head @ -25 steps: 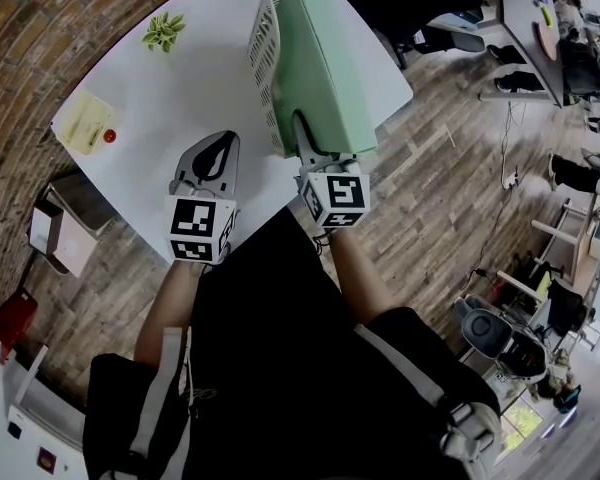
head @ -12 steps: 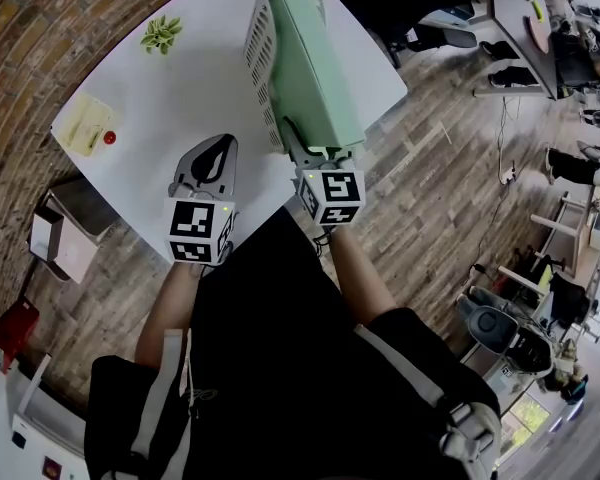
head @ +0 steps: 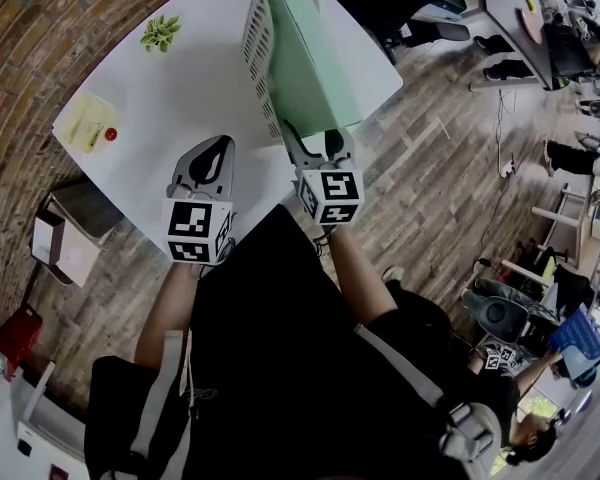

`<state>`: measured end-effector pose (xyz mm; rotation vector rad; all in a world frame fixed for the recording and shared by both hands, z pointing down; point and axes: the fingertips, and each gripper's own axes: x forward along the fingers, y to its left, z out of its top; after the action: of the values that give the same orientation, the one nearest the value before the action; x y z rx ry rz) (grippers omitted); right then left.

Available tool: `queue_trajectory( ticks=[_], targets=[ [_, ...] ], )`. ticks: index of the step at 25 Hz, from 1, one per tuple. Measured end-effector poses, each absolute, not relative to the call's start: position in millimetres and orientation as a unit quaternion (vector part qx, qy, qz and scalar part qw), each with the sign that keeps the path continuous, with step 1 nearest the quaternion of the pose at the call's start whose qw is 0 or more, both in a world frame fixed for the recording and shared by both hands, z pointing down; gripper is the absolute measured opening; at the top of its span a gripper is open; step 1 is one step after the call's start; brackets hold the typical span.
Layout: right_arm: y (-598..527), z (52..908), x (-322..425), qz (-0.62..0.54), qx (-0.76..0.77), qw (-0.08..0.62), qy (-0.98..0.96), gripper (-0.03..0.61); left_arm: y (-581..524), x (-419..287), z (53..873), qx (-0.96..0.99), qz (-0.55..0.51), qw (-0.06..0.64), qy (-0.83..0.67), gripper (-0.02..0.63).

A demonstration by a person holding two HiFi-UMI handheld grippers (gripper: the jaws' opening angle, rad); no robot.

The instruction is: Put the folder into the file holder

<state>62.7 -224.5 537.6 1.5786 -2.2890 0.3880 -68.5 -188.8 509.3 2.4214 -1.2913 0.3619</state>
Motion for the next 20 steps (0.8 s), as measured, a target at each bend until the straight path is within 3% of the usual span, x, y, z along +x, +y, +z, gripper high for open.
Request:
queue_trajectory(
  ticks=[20],
  targets=[
    [-165.2, 537.6, 88.2, 0.148, 0.588, 0.172, -0.776, 0.304, -151.6, -56.0, 509.3, 0.88, 0.132, 0.181, -0.42, 0.028]
  ],
)
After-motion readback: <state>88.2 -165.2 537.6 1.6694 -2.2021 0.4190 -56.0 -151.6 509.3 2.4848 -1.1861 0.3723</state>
